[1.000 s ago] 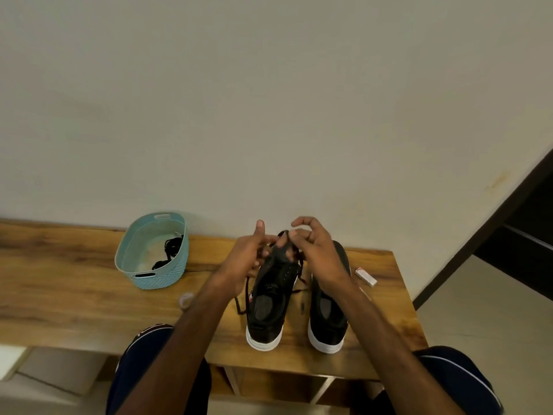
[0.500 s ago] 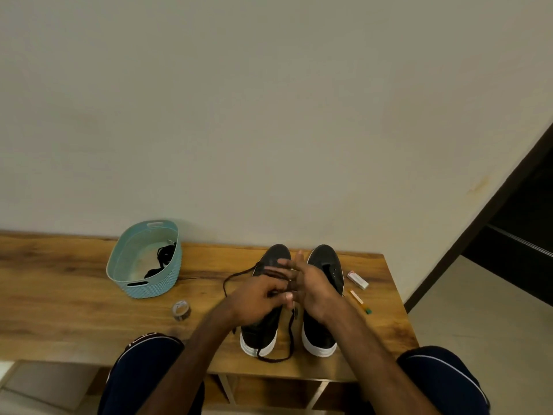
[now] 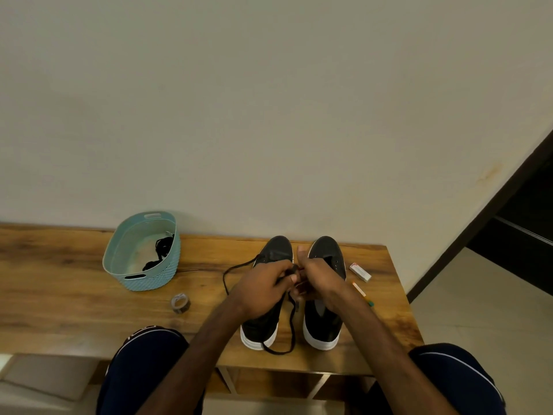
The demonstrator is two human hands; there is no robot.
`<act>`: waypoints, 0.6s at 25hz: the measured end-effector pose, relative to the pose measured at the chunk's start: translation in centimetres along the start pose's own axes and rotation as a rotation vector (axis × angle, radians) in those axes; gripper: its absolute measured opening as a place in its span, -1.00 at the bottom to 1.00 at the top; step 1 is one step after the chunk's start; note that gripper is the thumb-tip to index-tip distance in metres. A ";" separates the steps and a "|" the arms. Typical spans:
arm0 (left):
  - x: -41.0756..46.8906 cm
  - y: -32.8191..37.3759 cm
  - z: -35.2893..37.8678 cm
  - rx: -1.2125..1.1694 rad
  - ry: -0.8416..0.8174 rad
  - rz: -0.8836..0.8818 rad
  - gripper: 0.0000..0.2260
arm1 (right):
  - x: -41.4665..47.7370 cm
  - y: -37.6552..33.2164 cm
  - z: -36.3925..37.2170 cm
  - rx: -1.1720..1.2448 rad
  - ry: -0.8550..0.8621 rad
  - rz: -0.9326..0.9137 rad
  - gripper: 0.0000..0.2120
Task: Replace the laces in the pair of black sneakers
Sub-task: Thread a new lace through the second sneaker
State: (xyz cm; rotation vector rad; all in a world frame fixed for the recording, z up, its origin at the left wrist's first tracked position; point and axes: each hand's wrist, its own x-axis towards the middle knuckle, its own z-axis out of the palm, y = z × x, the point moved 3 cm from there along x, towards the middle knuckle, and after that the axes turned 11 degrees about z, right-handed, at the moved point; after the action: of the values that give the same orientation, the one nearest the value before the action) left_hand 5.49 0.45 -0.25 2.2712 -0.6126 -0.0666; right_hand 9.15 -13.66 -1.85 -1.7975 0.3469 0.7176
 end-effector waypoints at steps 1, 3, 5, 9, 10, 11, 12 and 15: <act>0.1 0.0 0.3 0.017 -0.046 0.006 -0.85 | 0.0 0.0 0.5 0.121 -0.097 0.028 -0.51; -0.1 0.1 1.1 0.072 -0.162 0.013 -0.85 | 0.4 -0.2 1.0 0.386 -0.173 0.001 -0.75; -0.4 0.3 1.5 0.080 -0.252 0.009 -0.86 | 1.4 -0.4 0.5 0.671 -0.155 -0.042 -0.83; 2.3 -4.5 -2.3 0.140 0.035 -0.209 -0.71 | 3.3 0.3 -0.7 0.313 0.097 -0.130 -0.68; 3.1 -6.9 -3.3 0.192 0.111 -0.274 -0.72 | 3.8 0.7 -0.2 0.060 0.192 -0.181 -0.69; 3.8 -8.9 -3.7 0.257 0.114 -0.325 -0.74 | 4.1 1.2 0.7 -0.185 0.254 -0.233 -0.74; 4.4 -10.5 -3.4 0.335 0.038 -0.360 -0.74 | 4.7 1.5 1.8 -0.382 0.292 -0.277 -0.76; 6.2 -12.8 -0.8 0.528 -0.221 -0.337 -0.68 | 7.2 1.3 3.0 -0.692 0.405 -0.295 -0.47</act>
State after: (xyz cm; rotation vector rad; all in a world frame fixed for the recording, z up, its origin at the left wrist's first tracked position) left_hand 16.39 5.78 -7.75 2.8907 -0.3790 -0.3618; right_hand 13.13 -10.49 -7.90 -2.5931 0.0857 0.2626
